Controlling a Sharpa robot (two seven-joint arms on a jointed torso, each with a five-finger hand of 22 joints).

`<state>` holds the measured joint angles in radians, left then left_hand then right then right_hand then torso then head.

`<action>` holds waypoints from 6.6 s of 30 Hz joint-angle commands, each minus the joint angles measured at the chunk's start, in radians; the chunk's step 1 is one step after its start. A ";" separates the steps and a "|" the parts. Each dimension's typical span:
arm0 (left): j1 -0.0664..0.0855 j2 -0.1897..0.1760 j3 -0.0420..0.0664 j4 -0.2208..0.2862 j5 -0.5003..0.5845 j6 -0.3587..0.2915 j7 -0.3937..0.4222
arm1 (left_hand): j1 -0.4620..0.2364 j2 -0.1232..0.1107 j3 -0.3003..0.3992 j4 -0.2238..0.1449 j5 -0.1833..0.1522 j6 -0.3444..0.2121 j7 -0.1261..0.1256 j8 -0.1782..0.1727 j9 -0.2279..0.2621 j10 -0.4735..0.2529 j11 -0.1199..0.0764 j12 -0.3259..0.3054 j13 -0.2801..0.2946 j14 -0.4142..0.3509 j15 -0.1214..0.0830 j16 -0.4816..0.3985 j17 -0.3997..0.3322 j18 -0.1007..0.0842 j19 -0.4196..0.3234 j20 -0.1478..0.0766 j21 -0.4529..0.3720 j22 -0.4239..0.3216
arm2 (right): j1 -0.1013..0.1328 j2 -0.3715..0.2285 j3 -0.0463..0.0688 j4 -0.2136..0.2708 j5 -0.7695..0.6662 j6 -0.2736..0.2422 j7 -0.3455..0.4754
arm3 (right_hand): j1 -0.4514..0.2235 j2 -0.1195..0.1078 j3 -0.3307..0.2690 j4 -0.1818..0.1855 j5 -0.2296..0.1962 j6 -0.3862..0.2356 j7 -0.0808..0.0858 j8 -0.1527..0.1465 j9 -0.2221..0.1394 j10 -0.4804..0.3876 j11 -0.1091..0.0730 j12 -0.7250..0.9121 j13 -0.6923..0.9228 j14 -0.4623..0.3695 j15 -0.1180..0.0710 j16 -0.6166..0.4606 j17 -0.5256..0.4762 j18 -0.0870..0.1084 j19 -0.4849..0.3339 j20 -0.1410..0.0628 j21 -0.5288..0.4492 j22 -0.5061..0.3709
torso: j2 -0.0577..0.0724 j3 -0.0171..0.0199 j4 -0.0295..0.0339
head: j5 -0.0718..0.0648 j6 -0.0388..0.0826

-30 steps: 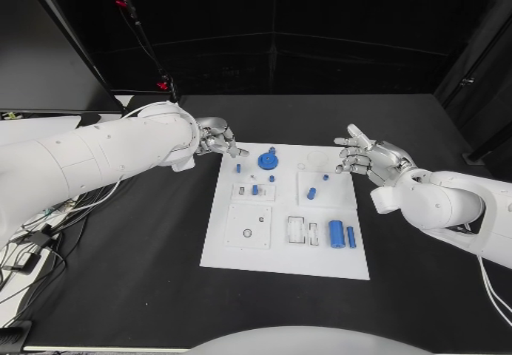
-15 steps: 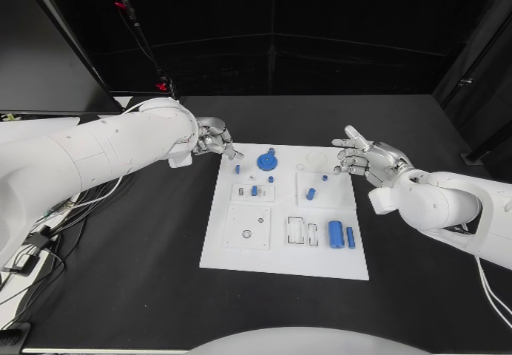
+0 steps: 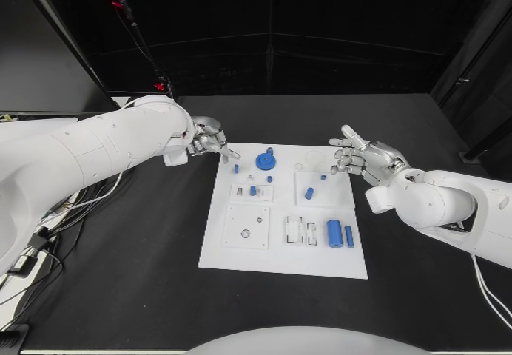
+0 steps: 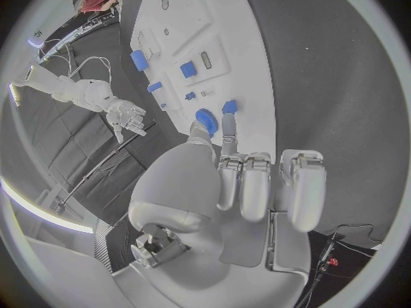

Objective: Assemble the parts on the task board

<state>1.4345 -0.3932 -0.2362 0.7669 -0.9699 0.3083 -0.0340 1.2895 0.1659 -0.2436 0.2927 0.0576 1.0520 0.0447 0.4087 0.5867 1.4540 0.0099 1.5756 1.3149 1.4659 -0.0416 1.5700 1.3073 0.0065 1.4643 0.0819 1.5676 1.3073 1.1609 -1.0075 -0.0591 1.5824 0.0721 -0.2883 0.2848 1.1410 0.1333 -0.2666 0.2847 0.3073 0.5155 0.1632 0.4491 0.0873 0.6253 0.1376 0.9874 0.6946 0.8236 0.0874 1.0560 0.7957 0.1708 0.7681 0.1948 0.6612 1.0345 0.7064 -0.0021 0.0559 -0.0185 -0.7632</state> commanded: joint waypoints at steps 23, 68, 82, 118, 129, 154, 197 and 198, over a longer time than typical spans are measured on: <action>-0.005 0.050 0.001 -0.009 -0.082 -0.020 -0.185 | -0.156 -0.010 -0.109 0.001 0.261 0.128 -0.027 -0.087 0.034 0.117 -0.046 -0.005 0.256 0.105 -0.029 0.001 0.263 -0.007 0.106 -0.029 0.003 0.263 | 0.000 0.006 0.001 0.000 0.001 0.011 0.003 | 0.002 0.012 -0.005 -0.002 0.005 -0.009 0.023 0.005 -0.001 -0.010 -0.001 0.008 -0.002 -0.006 0.002 0.005 -0.002 0.010 -0.002 0.004 -0.005 -0.001 | 0.000 -0.0001 0.0012 | -0.010 -0.008; -0.022 0.084 0.001 -0.034 -0.090 -0.019 -0.206 | -0.166 0.000 -0.121 -0.001 0.250 -0.107 -0.003 0.078 0.394 0.117 -0.024 -0.005 0.256 0.105 -0.014 0.001 0.263 -0.007 0.106 -0.019 0.003 0.263 | -0.001 0.014 0.001 0.000 0.001 0.013 0.013 | 0.001 0.011 -0.007 -0.001 0.005 -0.011 0.023 0.008 -0.002 -0.011 0.000 0.010 -0.005 -0.008 0.002 0.007 -0.004 0.010 -0.003 0.004 -0.005 -0.002 | 0.000 -0.0004 0.0000 | -0.021 -0.016; -0.031 0.091 0.001 -0.029 -0.089 0.003 -0.226 | -0.156 0.022 -0.111 -0.001 0.267 -0.119 -0.002 0.077 0.401 0.117 -0.023 -0.005 0.256 0.105 -0.012 0.001 0.263 -0.007 0.106 -0.016 0.003 0.263 | -0.001 0.017 0.001 0.000 0.001 0.012 0.012 | 0.001 0.011 -0.008 -0.001 0.005 -0.011 0.023 0.008 -0.002 -0.012 0.000 0.011 -0.006 -0.008 0.002 0.008 -0.005 0.010 -0.003 0.004 -0.005 -0.002 | 0.000 0.0004 0.0019 | -0.028 -0.020; -0.034 0.096 0.001 -0.028 -0.088 0.024 -0.205 | -0.049 0.053 -0.060 -0.001 0.485 -0.128 -0.011 0.053 0.398 0.117 -0.030 -0.005 0.256 0.105 -0.015 0.001 0.263 -0.007 0.106 -0.016 0.003 0.263 | -0.001 0.019 0.001 0.002 0.000 0.007 0.004 | 0.002 0.011 -0.008 -0.002 0.007 -0.012 0.024 0.010 -0.002 -0.013 0.000 0.013 -0.009 -0.009 0.002 0.010 -0.007 0.010 -0.003 0.005 -0.005 -0.002 | -0.001 -0.0001 0.0017 | -0.034 -0.029; -0.036 0.098 0.001 -0.030 -0.088 0.020 -0.195 | -0.025 0.046 -0.049 -0.002 0.490 -0.128 -0.012 0.051 0.397 0.117 -0.031 -0.005 0.256 0.105 -0.015 0.001 0.263 -0.007 0.106 -0.017 0.003 0.263 | -0.001 0.020 0.001 0.002 0.000 0.007 0.003 | 0.002 0.011 -0.008 -0.002 0.007 -0.013 0.024 0.011 -0.002 -0.013 0.000 0.013 -0.009 -0.009 0.002 0.010 -0.007 0.010 -0.003 0.005 -0.005 -0.002 | -0.001 0.0003 0.0011 | -0.036 -0.029; -0.037 0.104 0.001 -0.031 -0.088 0.021 -0.194 | 0.014 0.058 -0.010 0.000 0.526 -0.129 -0.012 0.045 0.395 0.117 -0.032 -0.005 0.256 0.105 -0.017 0.001 0.263 -0.007 0.106 -0.018 0.003 0.263 | -0.001 0.022 0.001 0.000 0.000 0.008 0.002 | 0.003 0.011 -0.008 -0.003 0.009 -0.014 0.024 0.012 -0.002 -0.014 0.000 0.015 -0.011 -0.010 0.003 0.012 -0.009 0.010 -0.003 0.005 -0.005 -0.003 | -0.001 0.0008 0.0017 | -0.040 -0.032; -0.037 0.084 0.001 -0.014 -0.058 -0.055 -0.127 | 0.138 -0.033 0.346 -0.001 0.656 -0.119 0.002 0.038 0.408 0.117 -0.020 -0.005 0.256 0.105 -0.010 0.001 0.263 -0.007 0.106 -0.014 0.003 0.263 | -0.001 0.017 0.001 -0.003 0.000 0.006 -0.006 | 0.005 0.013 -0.008 -0.003 0.012 -0.017 0.025 0.015 -0.003 -0.017 0.001 0.017 -0.015 -0.013 0.003 0.015 -0.012 0.010 -0.004 0.006 -0.005 -0.004 | -0.001 0.0015 0.0035 | -0.045 -0.037; -0.037 0.081 0.001 -0.010 -0.056 -0.063 -0.124 | 0.139 -0.034 0.351 -0.002 0.657 -0.119 0.002 0.039 0.408 0.117 -0.020 -0.005 0.256 0.105 -0.010 0.001 0.263 -0.007 0.106 -0.014 0.003 0.263 | -0.001 0.017 0.001 -0.003 0.000 0.006 -0.006 | 0.005 0.013 -0.008 -0.003 0.012 -0.017 0.025 0.015 -0.003 -0.017 0.001 0.017 -0.015 -0.013 0.003 0.015 -0.012 0.010 -0.004 0.006 -0.005 -0.004 | -0.001 0.0015 0.0036 | -0.045 -0.038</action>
<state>1.3952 -0.3090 -0.2359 0.7510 -1.0410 0.2943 -0.1918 1.3707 0.0847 0.0850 0.3080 0.7078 0.9193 0.0553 0.4438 0.9941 1.4646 -0.0104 1.5679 1.3106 1.4642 -0.0498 1.5700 1.3073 0.0064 1.4648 0.0606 1.5676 1.3073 1.1588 -0.9899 -0.0591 1.5782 0.0720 -0.2876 0.2742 1.1451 0.1373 -0.2693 0.2820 0.3157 0.5061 0.1610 0.4578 0.0855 0.6146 0.1412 0.9990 0.6805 0.8200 0.0911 1.0676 0.7847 0.1708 0.7681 0.1948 0.6612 1.0317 0.7061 -0.0007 0.0581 -0.0624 -0.8005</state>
